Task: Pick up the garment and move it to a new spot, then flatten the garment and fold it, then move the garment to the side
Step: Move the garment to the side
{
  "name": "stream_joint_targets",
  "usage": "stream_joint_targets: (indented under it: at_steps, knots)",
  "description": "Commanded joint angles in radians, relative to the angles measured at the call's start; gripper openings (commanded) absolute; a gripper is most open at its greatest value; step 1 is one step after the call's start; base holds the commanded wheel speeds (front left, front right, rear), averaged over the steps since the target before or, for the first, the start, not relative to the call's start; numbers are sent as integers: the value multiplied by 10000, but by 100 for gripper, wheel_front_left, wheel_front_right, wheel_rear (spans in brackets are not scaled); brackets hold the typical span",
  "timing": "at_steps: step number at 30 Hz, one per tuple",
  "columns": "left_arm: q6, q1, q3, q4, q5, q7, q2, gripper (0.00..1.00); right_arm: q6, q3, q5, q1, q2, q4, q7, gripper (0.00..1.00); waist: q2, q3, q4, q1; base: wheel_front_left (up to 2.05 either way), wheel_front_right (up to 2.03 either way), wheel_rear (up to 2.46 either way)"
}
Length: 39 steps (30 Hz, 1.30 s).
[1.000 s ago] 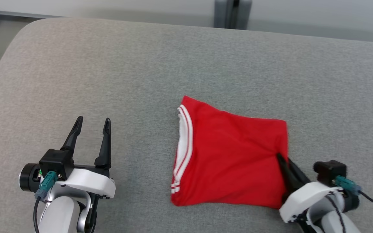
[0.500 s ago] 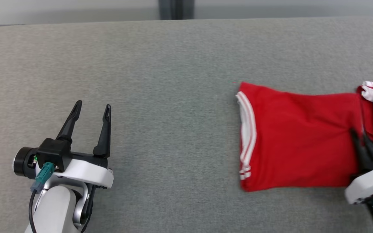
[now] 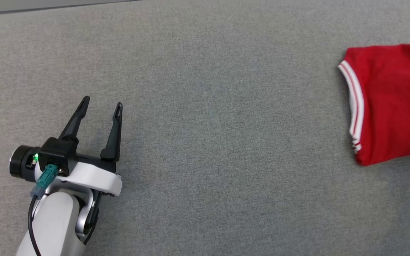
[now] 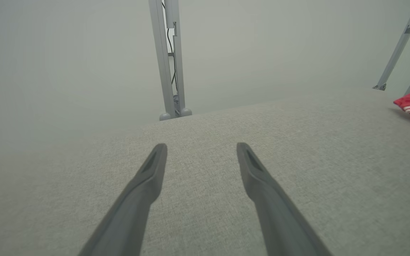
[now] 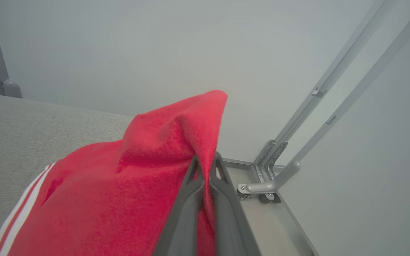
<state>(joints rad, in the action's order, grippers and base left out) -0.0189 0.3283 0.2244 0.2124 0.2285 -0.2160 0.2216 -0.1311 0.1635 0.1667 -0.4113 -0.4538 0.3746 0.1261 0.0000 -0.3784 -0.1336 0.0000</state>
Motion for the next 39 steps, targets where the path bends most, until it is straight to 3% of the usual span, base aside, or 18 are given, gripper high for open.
stream_joint_targets:
  at_steps: [1,8,10,11,12,13,22,27,34,39]
  knots:
    - [3,201,-13,-17,-66,-21,79,100,4,89,-58,-199,-89,75,84,0,0,-86,-29,0,0,0,0]
    - [31,328,39,-45,-45,-34,167,100,4,322,-850,-1031,-416,1200,523,0,0,-387,-95,0,0,0,0]
    - [36,353,45,-48,-17,-42,184,100,3,301,-921,-1200,-286,1335,719,13,0,-449,-91,0,0,0,0]
    - [32,364,41,-54,-1,-46,197,100,4,286,-1032,-1237,-254,1393,798,32,0,-483,-90,0,0,0,0]
    - [20,384,34,-66,11,-51,209,100,4,387,-1057,-1331,-175,1434,881,70,0,-512,-95,0,0,0,0]
    - [0,406,22,-72,16,-56,228,100,4,490,-1202,-1394,-104,1441,966,100,0,-536,-107,0,0,0,0]
    - [-134,246,-50,-74,96,-82,371,100,4,1302,-1523,-1034,919,1109,1295,100,0,-392,-172,0,0,0,0]
    - [-300,67,-159,-127,192,-146,365,100,3,1605,-1224,-613,1749,139,1340,100,0,-92,-107,0,0,0,0]
    - [-501,-204,-348,-178,486,-204,201,100,4,1074,-961,434,3217,-1995,1394,100,0,565,317,0,0,0,0]
    - [-624,-490,-605,-204,765,-306,89,100,3,242,-802,1189,3824,-2955,1239,100,0,1085,794,0,0,0,0]
